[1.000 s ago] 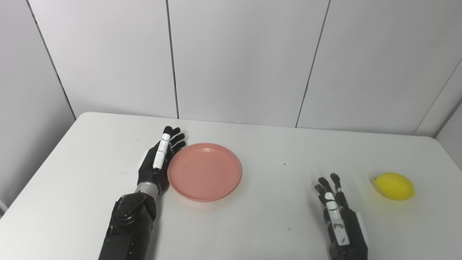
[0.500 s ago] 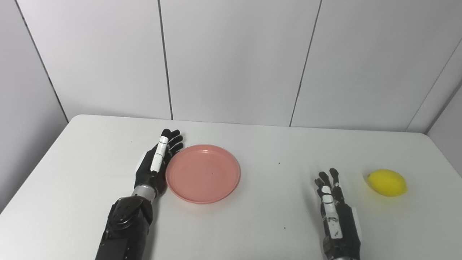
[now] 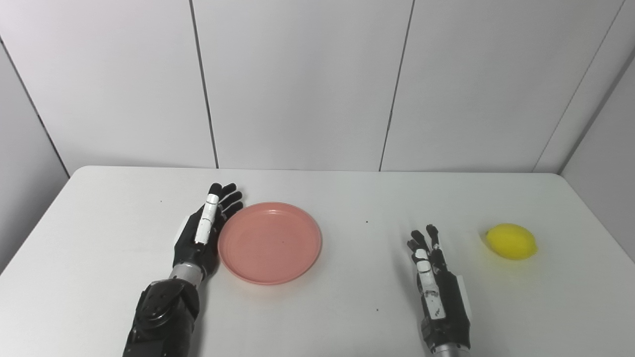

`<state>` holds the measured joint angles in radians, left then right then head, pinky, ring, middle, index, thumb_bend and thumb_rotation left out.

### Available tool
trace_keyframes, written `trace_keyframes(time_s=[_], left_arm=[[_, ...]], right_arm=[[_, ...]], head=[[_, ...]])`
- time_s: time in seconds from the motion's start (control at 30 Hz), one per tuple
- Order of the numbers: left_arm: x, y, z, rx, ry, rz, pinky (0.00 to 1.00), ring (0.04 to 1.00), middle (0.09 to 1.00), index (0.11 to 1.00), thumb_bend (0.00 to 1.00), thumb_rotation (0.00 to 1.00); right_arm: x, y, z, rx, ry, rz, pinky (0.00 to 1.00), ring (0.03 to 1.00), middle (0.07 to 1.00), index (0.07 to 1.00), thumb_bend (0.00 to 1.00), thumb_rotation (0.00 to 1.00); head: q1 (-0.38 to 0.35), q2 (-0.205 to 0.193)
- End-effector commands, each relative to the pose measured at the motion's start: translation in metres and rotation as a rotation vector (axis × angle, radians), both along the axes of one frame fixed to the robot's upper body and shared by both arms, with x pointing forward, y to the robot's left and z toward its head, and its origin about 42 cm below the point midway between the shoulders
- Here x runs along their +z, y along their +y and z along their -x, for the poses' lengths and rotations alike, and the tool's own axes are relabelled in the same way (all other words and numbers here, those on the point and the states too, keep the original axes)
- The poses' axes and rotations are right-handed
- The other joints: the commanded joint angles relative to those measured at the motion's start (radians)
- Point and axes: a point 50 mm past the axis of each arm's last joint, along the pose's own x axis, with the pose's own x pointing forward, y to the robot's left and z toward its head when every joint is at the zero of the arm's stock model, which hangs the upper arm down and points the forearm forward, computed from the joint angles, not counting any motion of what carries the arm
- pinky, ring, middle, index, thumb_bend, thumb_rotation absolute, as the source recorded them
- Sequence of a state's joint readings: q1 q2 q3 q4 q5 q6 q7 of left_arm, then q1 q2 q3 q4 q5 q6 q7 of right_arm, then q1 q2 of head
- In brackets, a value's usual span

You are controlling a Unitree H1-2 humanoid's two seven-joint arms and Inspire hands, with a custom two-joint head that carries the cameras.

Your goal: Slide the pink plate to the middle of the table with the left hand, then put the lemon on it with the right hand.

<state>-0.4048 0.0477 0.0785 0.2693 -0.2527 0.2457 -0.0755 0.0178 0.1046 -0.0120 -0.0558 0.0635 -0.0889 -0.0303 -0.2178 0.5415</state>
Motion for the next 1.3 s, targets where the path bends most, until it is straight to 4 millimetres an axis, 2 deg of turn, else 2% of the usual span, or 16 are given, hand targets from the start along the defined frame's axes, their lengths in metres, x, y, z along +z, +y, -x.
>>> trace_keyframes(time_s=[0.0, 0.33, 0.53, 0.8, 0.9, 1.27], left_arm=[[-0.023, -0.01, 0.01, -0.04, 0.118, 0.016, 0.93, 0.866, 0.841, 0.789, 0.78, 0.82], [-0.021, -0.022, 0.015, -0.033, 0.127, 0.067, 0.97, 0.886, 0.874, 0.799, 0.79, 0.79], [-0.023, -0.031, 0.021, -0.026, 0.132, 0.07, 0.94, 0.89, 0.88, 0.825, 0.76, 0.81], [-0.026, -0.038, 0.025, 0.001, 0.103, 0.05, 0.95, 0.916, 0.94, 0.876, 0.73, 0.77], [-0.026, -0.042, 0.028, 0.014, 0.086, 0.074, 1.0, 0.949, 0.972, 0.883, 0.72, 0.72], [-0.025, -0.052, 0.032, 0.014, 0.086, 0.099, 1.0, 0.974, 0.985, 0.879, 0.74, 0.69]], right_arm=[[-0.019, 0.008, 0.01, 0.0, 0.049, -0.022, 1.0, 0.941, 0.936, 1.0, 0.68, 0.78], [-0.018, 0.01, 0.008, -0.001, 0.054, -0.019, 1.0, 0.94, 0.941, 0.996, 0.67, 0.78], [-0.018, 0.011, 0.008, 0.002, 0.052, -0.018, 1.0, 0.945, 0.946, 1.0, 0.66, 0.77], [-0.018, 0.012, 0.007, 0.004, 0.06, -0.008, 1.0, 0.945, 0.945, 1.0, 0.66, 0.79], [-0.018, 0.012, 0.007, 0.003, 0.058, -0.008, 1.0, 0.945, 0.945, 1.0, 0.65, 0.79], [-0.017, 0.014, 0.007, 0.002, 0.063, -0.005, 1.0, 0.947, 0.943, 1.0, 0.65, 0.79]], head=[[-0.003, 0.001], [-0.01, -0.001], [-0.013, -0.001], [-0.015, -0.003], [-0.018, -0.002], [-0.021, 0.0]])
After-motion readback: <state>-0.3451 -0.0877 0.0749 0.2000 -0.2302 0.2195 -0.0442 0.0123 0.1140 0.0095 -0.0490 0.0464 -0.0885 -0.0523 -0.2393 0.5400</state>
